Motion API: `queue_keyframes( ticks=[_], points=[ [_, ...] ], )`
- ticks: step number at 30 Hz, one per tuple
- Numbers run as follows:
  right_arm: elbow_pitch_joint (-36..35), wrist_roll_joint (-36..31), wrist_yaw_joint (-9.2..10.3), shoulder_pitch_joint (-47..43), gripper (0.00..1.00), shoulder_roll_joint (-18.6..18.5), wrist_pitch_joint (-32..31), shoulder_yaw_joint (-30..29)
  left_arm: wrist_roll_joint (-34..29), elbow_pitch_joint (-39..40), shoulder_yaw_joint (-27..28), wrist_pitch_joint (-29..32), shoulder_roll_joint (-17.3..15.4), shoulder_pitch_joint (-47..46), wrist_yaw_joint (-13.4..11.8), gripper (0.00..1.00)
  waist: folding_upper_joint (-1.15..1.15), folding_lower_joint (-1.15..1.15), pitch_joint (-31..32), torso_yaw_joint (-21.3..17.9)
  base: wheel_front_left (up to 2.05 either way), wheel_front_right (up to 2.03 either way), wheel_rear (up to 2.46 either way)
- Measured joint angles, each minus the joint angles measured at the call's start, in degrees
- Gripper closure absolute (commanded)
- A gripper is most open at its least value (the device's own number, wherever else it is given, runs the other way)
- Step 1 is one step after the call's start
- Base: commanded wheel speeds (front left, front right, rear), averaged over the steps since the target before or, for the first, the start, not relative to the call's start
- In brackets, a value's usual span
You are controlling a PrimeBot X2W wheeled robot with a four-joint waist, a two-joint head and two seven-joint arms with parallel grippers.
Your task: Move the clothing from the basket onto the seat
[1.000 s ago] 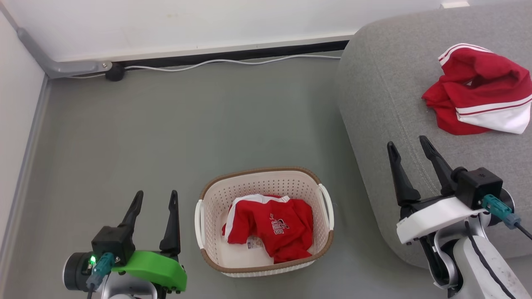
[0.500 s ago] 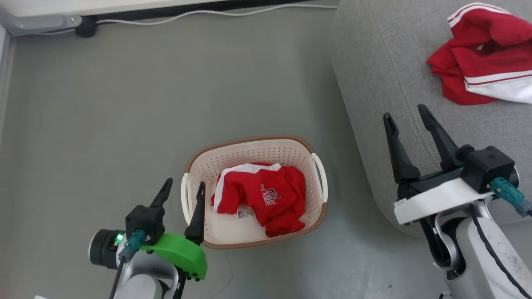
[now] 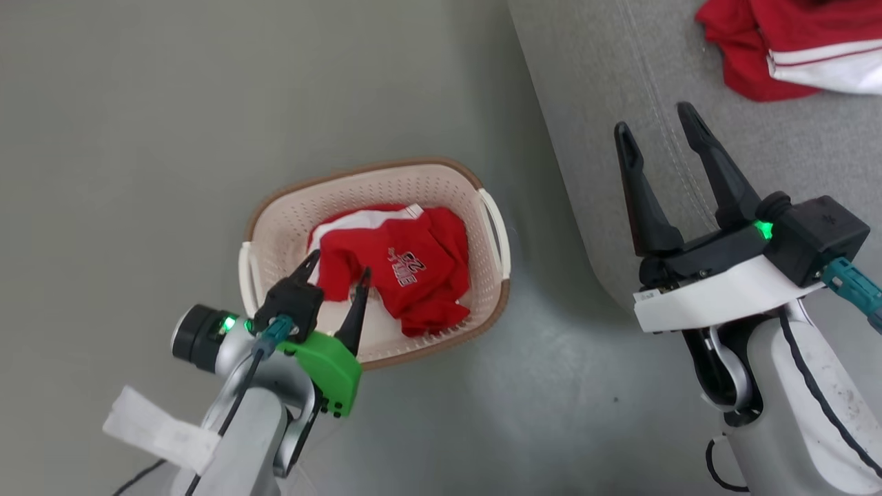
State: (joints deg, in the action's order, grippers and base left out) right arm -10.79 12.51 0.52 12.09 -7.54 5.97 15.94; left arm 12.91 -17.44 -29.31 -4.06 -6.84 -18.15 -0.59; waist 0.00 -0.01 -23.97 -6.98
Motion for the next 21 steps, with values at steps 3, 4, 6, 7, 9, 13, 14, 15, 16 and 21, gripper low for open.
queue_keyframes(
  ticks=[3, 4, 6, 7, 9, 13, 14, 15, 16, 21],
  points=[
    [-0.7, 0.0, 0.0, 1.1, 0.0, 0.3, 0.0, 0.4, -0.8, -2.5, -0.6, 0.8, 0.0, -2.5, 0.6, 0.0, 0.0, 0.0, -2.4, -1.1, 0.0, 0.0, 0.0],
    [-0.9, 0.0, -0.01, 1.4, 0.0, 0.3, 0.0, 0.5, -0.9, -3.3, -0.6, 1.1, 0.0, -3.3, 0.6, 0.0, 0.0, 0.0, -3.2, -1.5, 0.0, 0.0, 0.0],
    [-1.5, 0.0, -0.02, 2.2, 0.0, 0.6, 0.0, 0.8, -1.4, -4.8, -0.6, 1.5, -0.1, -4.9, 0.6, 0.0, 0.0, 0.0, -4.9, -2.2, 0.0, 0.0, 0.0],
    [-1.6, 0.0, -0.2, 2.6, 0.0, 0.7, 0.0, 0.9, -1.6, -5.6, -0.7, 1.6, -0.3, -5.7, 0.7, 0.0, 0.0, 0.0, -5.7, -2.6, 0.0, 0.0, 0.0],
    [-2.1, 0.0, -0.52, 3.4, 0.0, 1.2, 0.1, 1.2, -3.2, -7.2, -0.7, 2.2, -0.9, -7.3, 0.9, 0.0, 0.0, 0.0, -7.4, -3.3, 0.0, 0.0, 0.0],
    [-2.8, 0.0, -0.53, 5.1, 0.0, 1.9, 0.7, 1.7, -4.8, -10.1, -0.9, 3.6, -2.6, -10.5, 1.1, 0.0, 0.0, 0.0, -10.7, -4.9, 0.0, 0.0, 0.0],
    [-3.0, 0.1, -0.54, 5.4, 0.0, 2.0, 0.9, 1.8, -5.0, -10.8, -1.0, 3.9, -3.0, -11.3, 1.1, 0.0, 0.0, 0.0, -11.5, -5.3, 0.0, 0.0, 0.0],
    [-3.1, 0.1, -0.6, 5.8, 0.0, 2.1, 1.3, 1.9, -5.5, -11.5, -1.1, 4.0, -3.3, -12.0, 1.1, 0.0, 0.0, 0.0, -12.3, -5.6, 0.0, 0.0, 0.0],
    [-3.1, 0.1, -0.6, 6.5, 0.0, 2.3, 1.7, 2.1, -6.8, -13.0, -1.1, 4.4, -4.0, -13.6, 1.2, 0.0, 0.0, 0.0, -13.9, -6.4, 0.0, 0.0, 0.0],
    [-3.0, 0.6, -0.69, 7.7, 0.0, 2.9, 2.9, 2.9, -8.2, -16.2, -1.6, 5.3, -5.7, -16.6, 1.6, 0.0, 0.0, 0.0, -17.6, -8.5, 0.0, 0.0, 0.0]
  ],
)
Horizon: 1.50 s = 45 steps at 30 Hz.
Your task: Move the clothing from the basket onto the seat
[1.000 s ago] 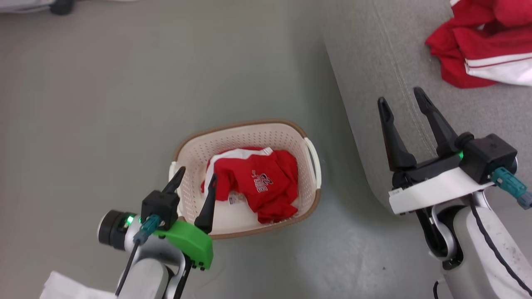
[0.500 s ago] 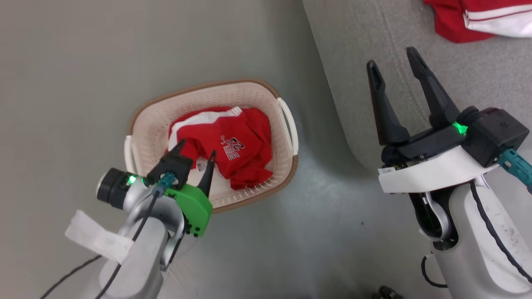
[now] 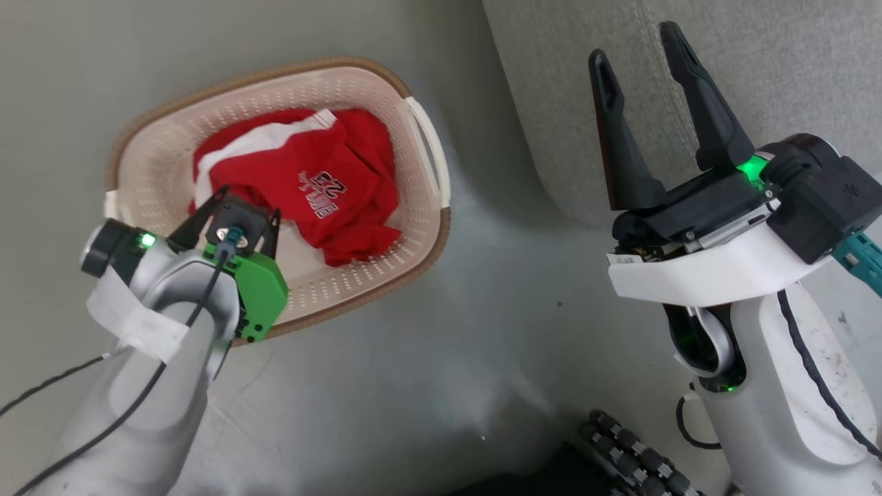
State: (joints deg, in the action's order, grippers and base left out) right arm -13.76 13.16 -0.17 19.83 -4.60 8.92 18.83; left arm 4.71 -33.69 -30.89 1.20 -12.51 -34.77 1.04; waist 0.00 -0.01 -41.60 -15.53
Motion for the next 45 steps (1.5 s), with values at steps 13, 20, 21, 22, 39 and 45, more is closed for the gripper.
queue_keyframes(
  ticks=[13, 20, 21, 22, 39, 45],
  points=[
    [2.7, 1.6, -0.31, 2.6, 0.0, 1.1, 2.8, 2.2, -3.4, -6.7, -0.3, 0.5, -3.9, -6.1, 0.3, 0.0, 0.0, 0.0, -7.2, -5.8, 0.0, 0.0, 0.0],
    [4.2, 2.8, -0.3, 3.4, 0.0, 1.3, 3.7, 2.7, -6.5, -9.1, -1.2, 0.8, -5.7, -9.3, 0.3, 0.0, 0.0, 0.0, -9.2, -8.0, 0.0, 0.0, 0.0],
    [4.4, 3.1, -0.29, 3.4, 0.0, 1.4, 3.7, 2.8, -6.9, -9.3, -1.6, 0.8, -6.0, -9.8, 0.3, 0.0, 0.0, 0.0, -9.5, -8.3, 0.0, 0.0, 0.0],
    [4.6, 3.4, -0.29, 3.4, 0.0, 1.4, 3.8, 2.9, -7.3, -9.6, -2.1, 0.8, -6.3, -10.3, 0.3, 0.0, 0.0, 0.0, -9.7, -8.5, 0.0, 0.0, 0.0],
    [7.1, 5.1, -0.24, 5.4, 0.0, 1.8, 5.0, 4.0, -12.8, -16.6, -6.3, 3.9, -6.5, -13.8, -0.1, 1.0, 0.0, 0.01, -10.8, -10.0, 0.0, 0.0, 0.0],
    [7.9, 5.1, 0.07, 6.0, 0.0, 1.8, 5.3, 4.0, -13.1, -18.4, -6.3, 4.0, -5.5, -14.6, -0.1, 1.0, 0.0, 0.01, -10.6, -9.9, 0.0, 0.0, 0.0]
  ],
)
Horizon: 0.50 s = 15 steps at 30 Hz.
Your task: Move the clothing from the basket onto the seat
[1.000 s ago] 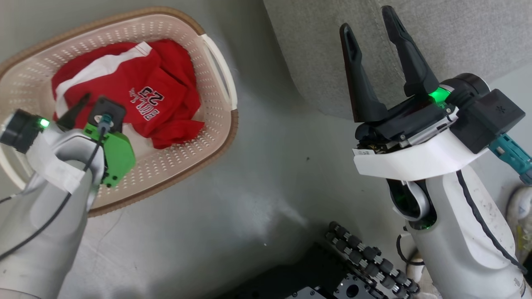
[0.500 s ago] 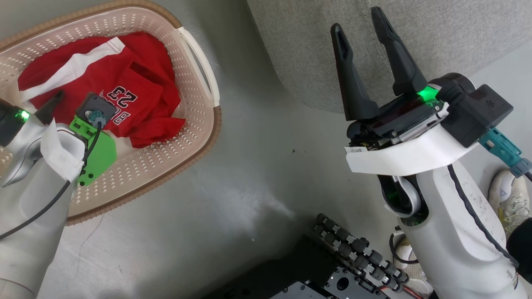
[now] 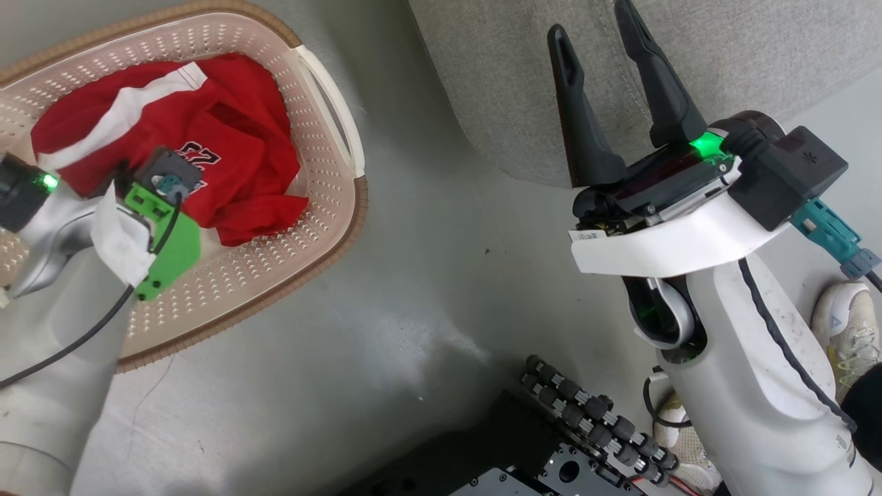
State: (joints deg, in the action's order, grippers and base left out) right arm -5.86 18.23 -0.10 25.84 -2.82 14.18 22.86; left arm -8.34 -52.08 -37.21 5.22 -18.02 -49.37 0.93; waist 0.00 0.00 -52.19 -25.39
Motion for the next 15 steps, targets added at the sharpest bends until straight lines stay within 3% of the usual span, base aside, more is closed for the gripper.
queue_keyframes(
  ticks=[15],
  points=[
    [2.8, -1.7, 0.27, 0.9, 0.0, -1.1, 0.2, -1.6, 12.2, -1.0, 7.8, -8.8, 10.0, 1.1, 0.0, 1.0, 0.0, 0.0, 3.8, 4.3, 0.0, 0.0, 0.0]
  ],
)
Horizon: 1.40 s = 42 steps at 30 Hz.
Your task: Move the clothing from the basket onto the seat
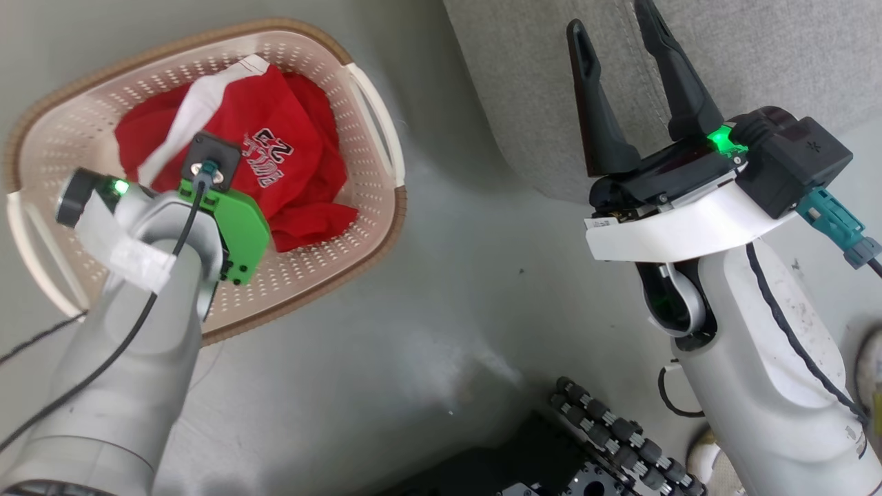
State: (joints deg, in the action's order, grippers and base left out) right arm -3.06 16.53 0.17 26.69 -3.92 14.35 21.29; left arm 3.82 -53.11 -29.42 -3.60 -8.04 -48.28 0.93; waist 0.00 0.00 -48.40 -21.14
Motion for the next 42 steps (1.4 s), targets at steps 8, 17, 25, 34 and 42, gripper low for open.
queue_keyframes(
  ticks=[8, 17, 25, 34, 42],
  points=[
    [1.9, -0.6, 0.38, -0.2, 0.0, -1.7, 0.1, -0.7, 5.1, 0.1, 3.3, -5.3, 3.6, 3.2, 0.0, 1.0, 0.0, 0.0, 3.7, 3.3, 0.0, 0.0, 0.0],
    [4.2, -2.1, 0.36, -1.8, 0.0, -4.0, 0.1, -0.8, 9.2, 1.8, 5.5, -9.6, 5.2, 5.8, 0.1, 1.0, 0.0, 0.0, 8.9, 7.2, 0.0, 0.0, 0.0],
    [6.1, -2.5, 0.36, -4.2, 0.0, -5.5, -0.1, -0.8, 11.5, 4.3, 6.1, -10.6, 5.7, 9.5, 0.4, 1.0, 0.0, 0.0, 15.0, 11.0, 0.0, 0.0, 0.0],
    [8.3, -2.1, 0.36, -7.7, 0.0, -6.9, -0.9, -1.5, 14.2, 7.9, 6.9, -10.6, 5.9, 13.1, 1.7, 1.0, 0.0, 0.0, 21.8, 14.8, 0.0, 0.0, 0.0],
    [10.3, -1.1, 0.36, -11.2, 0.0, -6.9, -1.9, -1.4, 16.4, 17.2, 9.2, -10.6, 6.1, 15.5, 2.1, 1.0, 0.0, 0.0, 28.3, 17.7, 0.0, 0.0, 0.0]
  ],
)
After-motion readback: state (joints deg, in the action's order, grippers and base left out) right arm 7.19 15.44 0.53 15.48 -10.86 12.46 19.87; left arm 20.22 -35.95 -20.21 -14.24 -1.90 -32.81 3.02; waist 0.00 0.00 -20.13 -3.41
